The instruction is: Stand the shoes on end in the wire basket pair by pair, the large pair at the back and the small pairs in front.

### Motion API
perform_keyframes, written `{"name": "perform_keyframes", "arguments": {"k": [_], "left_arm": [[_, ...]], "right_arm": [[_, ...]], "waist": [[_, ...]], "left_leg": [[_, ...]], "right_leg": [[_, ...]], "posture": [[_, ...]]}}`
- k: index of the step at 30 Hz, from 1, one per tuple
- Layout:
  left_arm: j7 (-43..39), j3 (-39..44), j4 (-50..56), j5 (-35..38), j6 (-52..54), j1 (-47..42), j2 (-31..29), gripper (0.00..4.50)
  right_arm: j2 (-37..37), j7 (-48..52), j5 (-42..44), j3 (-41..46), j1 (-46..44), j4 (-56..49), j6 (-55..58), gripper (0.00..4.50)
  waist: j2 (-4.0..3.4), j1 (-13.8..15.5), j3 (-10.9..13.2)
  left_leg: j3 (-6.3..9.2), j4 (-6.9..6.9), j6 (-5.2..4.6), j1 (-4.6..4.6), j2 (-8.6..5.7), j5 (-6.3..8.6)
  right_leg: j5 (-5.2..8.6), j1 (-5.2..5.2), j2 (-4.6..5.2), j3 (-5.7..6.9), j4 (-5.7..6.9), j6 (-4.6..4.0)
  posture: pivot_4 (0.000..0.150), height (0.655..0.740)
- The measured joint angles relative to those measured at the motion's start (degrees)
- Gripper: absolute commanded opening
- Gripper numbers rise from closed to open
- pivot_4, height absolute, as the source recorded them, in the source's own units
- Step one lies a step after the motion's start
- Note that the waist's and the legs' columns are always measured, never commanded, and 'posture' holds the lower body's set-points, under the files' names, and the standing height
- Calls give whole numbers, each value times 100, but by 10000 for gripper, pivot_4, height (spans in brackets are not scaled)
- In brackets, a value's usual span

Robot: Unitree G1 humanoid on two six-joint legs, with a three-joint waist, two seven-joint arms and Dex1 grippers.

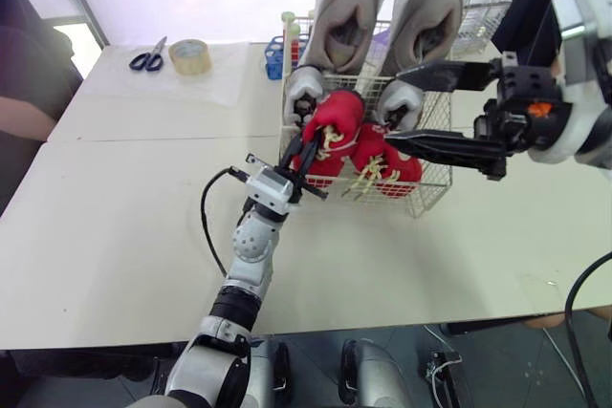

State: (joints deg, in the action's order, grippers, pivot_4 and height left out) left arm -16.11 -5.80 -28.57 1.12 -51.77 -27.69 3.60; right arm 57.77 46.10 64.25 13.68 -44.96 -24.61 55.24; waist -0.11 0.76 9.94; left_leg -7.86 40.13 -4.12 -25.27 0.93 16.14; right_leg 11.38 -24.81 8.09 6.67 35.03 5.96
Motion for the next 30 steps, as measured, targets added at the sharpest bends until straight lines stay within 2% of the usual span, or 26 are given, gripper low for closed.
{"name": "perform_keyframes", "arguments": {"k": [2, 3, 6, 11, 12, 19, 27, 30], "left_arm": [[6, -3, -3, -8, 2, 31, -35, 472], [8, -5, 3, -16, 2, 58, -54, 4087], [1, -7, 70, -36, 3, 210, -175, 16887], [-18, 1, 102, -34, 269, 448, -417, 43146], [-31, 1, 172, -24, 296, 484, -463, 44570], [-422, 7, 1070, 377, 947, 871, -1067, 44570], [-976, 116, 3275, 1525, 2853, 1457, -1984, 44570], [-1095, 212, 4080, 2176, 3915, 1788, -2344, 44570]], "right_arm": [[-1, 0, -4, -11, -16, 0, 0, 45000], [-1, -1, -7, -24, -24, 0, 0, 45000], [-10, -11, -31, -86, -83, 2, -2, 45000], [-47, -13, -82, -170, -106, 10, -27, 45000], [-50, -12, -101, -177, -106, 13, -47, 45000], [-50, 49, -216, -163, 23, 23, -115, 45000], [-43, 231, -342, 25, 431, 136, -279, 45000], [-22, 355, -476, 93, 593, 152, -382, 45000]], "waist": [[-14, -5, -15], [-21, -6, -22], [-41, -8, -42], [-54, -17, -52], [-55, -18, -52], [-53, -54, -50], [-50, -33, -44], [-48, -31, -43]], "left_leg": [[0, 0, 0, 1, 1, 0], [0, 0, 0, 2, 1, 0], [0, -1, 0, 6, 1, 0], [0, -8, 1, 11, 3, 1], [0, -9, 1, 11, 4, 1], [0, -11, 6, -7, 9, -2], [-2, -11, 5, -18, 4, -1], [-1, -11, 7, -18, 6, -1]], "right_leg": [[0, 0, -2, 0, 0, -1], [0, 1, -2, 0, 0, -1], [4, 2, -3, 0, 0, -7], [7, 4, -5, -1, -3, -11], [7, 3, -6, -1, -3, -10], [6, -19, -10, -2, 1, -10], [7, -26, -8, -6, -5, -12], [8, -26, -21, -6, -5, -14]], "posture": [[1500, 7400], [1500, 7400], [1500, 7400], [1500, 7400], [1500, 7400], [1500, 7400], [1500, 7400], [1500, 7400]]}}
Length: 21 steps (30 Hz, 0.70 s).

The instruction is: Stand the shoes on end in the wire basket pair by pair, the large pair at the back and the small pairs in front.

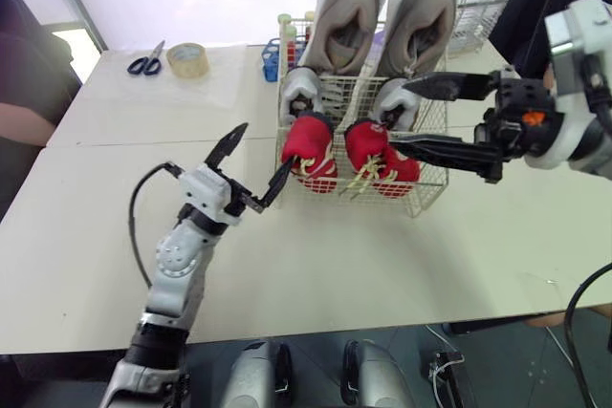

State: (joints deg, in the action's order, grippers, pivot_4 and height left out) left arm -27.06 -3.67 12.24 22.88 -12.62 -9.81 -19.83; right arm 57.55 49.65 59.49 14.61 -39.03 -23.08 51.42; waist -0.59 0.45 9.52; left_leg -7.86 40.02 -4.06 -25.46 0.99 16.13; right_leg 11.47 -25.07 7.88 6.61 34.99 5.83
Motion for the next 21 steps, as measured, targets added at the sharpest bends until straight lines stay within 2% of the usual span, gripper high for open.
{"name": "perform_keyframes", "arguments": {"k": [4, 8, 14, 18, 21], "left_arm": [[-55, 364, 935, 1006, 1590, 151, -769, 44570], [-143, 740, 1403, 1736, 2798, 169, -1489, 44570], [-712, 1651, 1467, 2729, 4171, 221, -2681, 44570], [-1106, 2031, 1337, 3215, 4870, 225, -3192, 44570], [-1285, 2215, 1128, 3408, 5248, 175, -3363, 44570]], "right_arm": [[211, 138, -238, 260, 506, 148, -66, 45000], [408, 331, -583, 693, 1336, 250, -211, 45000], [430, 585, -1106, 1216, 2429, 488, -496, 45000], [445, 834, -1453, 1386, 2887, 695, -755, 45000], [444, 982, -1619, 1404, 2982, 867, -910, 45000]], "waist": [[-5, 30, 4], [-2, 22, 5], [-7, 25, 9], [-11, 27, 12], [-15, 21, 15]], "left_leg": [[-1, 0, 2, 0, -4, -1], [-2, 0, 8, 2, -4, -3], [-5, -5, 35, 1, 1, -17], [-7, -5, 51, 1, 0, -9], [-7, -7, 55, 1, 0, -10]], "right_leg": [[1, -1, 0, -2, 0, -1], [2, 5, -7, -2, -5, 0], [5, -4, -17, -4, -3, 2], [6, -5, -17, -6, -6, 3], [6, -10, -17, -7, -6, 3]], "posture": [[1500, 7400], [1500, 7400], [1500, 7400], [1500, 7400], [1500, 7400]]}}
